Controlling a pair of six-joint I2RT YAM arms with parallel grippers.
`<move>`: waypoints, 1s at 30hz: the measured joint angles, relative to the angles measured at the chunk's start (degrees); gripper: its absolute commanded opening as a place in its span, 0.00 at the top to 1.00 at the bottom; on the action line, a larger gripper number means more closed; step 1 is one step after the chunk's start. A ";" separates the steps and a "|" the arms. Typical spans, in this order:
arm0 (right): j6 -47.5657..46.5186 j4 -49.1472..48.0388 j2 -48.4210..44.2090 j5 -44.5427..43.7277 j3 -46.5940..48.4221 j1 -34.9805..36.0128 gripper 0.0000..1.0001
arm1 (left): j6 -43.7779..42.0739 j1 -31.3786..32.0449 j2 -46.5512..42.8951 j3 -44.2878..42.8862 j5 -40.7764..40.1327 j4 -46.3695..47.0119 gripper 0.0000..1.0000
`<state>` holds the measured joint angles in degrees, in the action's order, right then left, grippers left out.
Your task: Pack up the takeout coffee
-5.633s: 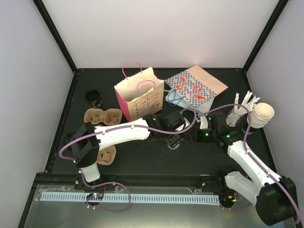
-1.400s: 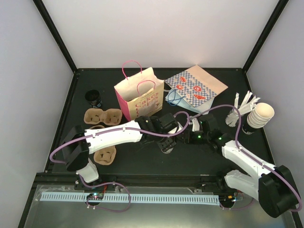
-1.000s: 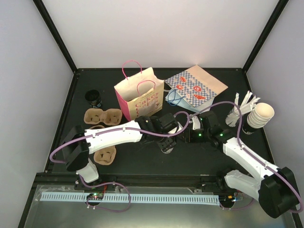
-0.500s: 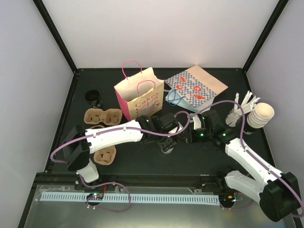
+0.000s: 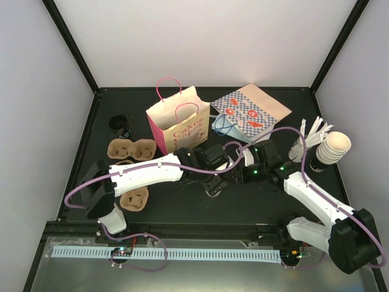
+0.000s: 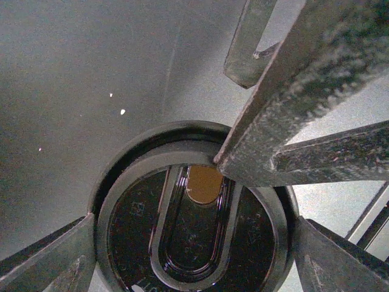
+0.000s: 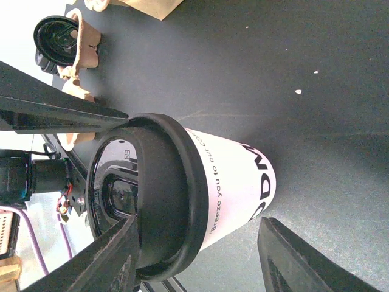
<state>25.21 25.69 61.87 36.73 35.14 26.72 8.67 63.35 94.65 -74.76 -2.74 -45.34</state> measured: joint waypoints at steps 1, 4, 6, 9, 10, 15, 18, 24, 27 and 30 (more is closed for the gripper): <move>-0.02 0.04 -0.02 0.00 0.00 0.02 0.44 | 0.15 0.00 0.00 -0.02 0.11 -0.07 0.07; -0.04 0.17 -0.20 -0.09 0.00 0.22 0.43 | 0.50 0.04 0.20 -0.94 0.31 -1.44 0.02; -0.31 0.48 -0.44 -0.13 0.00 0.28 0.43 | 0.61 0.04 0.50 -1.88 0.28 -2.54 0.01; -0.94 0.90 -1.03 -0.07 0.13 0.68 0.42 | 0.96 0.04 0.68 -2.93 0.15 -3.26 0.01; -1.11 1.03 -1.22 -0.07 0.33 0.87 0.42 | 1.03 0.04 0.68 -3.30 0.11 -3.48 0.01; -2.01 2.45 -2.34 -0.33 1.88 0.96 0.41 | 1.44 0.04 0.66 -5.01 -0.11 -4.39 0.01; -2.47 3.50 -2.75 -0.59 2.86 0.96 0.39 | 1.51 0.04 0.57 -5.84 -0.28 -4.57 0.01; -3.89 6.51 -2.82 -1.97 5.05 0.96 0.35 | 2.58 -0.07 -0.20 -6.88 -0.46 -5.95 0.01; -4.59 8.76 -3.37 -4.04 7.15 1.22 0.32 | 3.78 -0.87 -2.23 -6.73 -0.50 -6.67 0.01; -5.14 11.19 -3.67 -7.06 9.73 2.78 0.26 | 5.27 -2.64 -7.08 -5.07 -0.44 -6.62 0.01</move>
<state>20.08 36.88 58.19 29.67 44.86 29.50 13.93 60.71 87.57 -79.83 -3.18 -51.96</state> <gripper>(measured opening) 0.690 0.988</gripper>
